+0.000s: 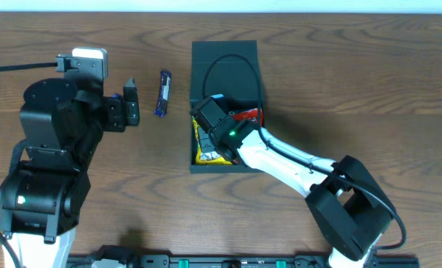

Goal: Pack container
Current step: 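Release the yellow bag and lift right gripper away, then grasp the dark chocolate bar with the left gripper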

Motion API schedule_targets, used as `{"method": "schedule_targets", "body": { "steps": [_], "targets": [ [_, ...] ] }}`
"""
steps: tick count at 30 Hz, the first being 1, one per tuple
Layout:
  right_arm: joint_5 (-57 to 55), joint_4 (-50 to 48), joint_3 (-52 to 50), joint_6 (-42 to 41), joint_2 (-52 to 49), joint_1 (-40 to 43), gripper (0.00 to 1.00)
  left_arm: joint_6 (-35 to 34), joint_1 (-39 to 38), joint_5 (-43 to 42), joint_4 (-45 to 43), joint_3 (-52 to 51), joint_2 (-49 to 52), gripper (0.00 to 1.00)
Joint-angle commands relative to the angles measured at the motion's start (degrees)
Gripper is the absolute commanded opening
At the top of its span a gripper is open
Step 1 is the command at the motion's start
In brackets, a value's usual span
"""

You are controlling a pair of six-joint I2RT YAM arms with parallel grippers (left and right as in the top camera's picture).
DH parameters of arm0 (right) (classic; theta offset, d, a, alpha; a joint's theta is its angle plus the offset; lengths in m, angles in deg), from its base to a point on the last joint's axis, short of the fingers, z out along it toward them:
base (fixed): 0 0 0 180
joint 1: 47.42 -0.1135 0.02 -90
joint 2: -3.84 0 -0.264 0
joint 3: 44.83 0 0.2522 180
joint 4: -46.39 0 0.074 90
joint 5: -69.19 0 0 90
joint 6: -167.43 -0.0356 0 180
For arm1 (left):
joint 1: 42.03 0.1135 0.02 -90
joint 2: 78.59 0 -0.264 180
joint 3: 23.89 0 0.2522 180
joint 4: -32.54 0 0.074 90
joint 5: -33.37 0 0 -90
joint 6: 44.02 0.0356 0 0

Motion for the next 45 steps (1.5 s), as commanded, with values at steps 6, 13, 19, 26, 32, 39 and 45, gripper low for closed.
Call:
{"method": "schedule_targets", "body": {
  "steps": [6,13,19,26,32,39,45],
  "targets": [
    [-0.37,-3.23,4.13,6.95,12.02,2.93,0.14,6.36,0.2,0.35,2.4,0.5,2.6,0.95],
    [-0.37,-4.24,4.13,6.95,18.86,10.62,0.6,6.36,0.2,0.33,1.53,0.5,11.69,0.95],
    [-0.37,-4.26,4.13,6.99,19.5,18.36,0.77,6.36,0.2,0.35,-2.43,0.5,23.12,0.95],
    [-0.33,-7.65,4.13,12.31,19.5,25.09,0.84,6.32,0.2,-0.11,-9.92,0.5,37.68,0.95],
    [-0.13,-9.11,4.13,12.94,19.5,27.67,0.9,6.29,0.17,-0.37,-14.73,0.5,47.3,0.96],
    [-0.13,-8.74,4.13,12.94,19.5,27.85,0.91,5.66,0.17,-3.26,-19.06,0.5,54.84,0.97],
    [-0.13,-8.76,4.13,12.9,19.5,27.85,0.91,4.55,0.2,-4.04,-19.56,0.5,58.69,0.93]
  ]
}}
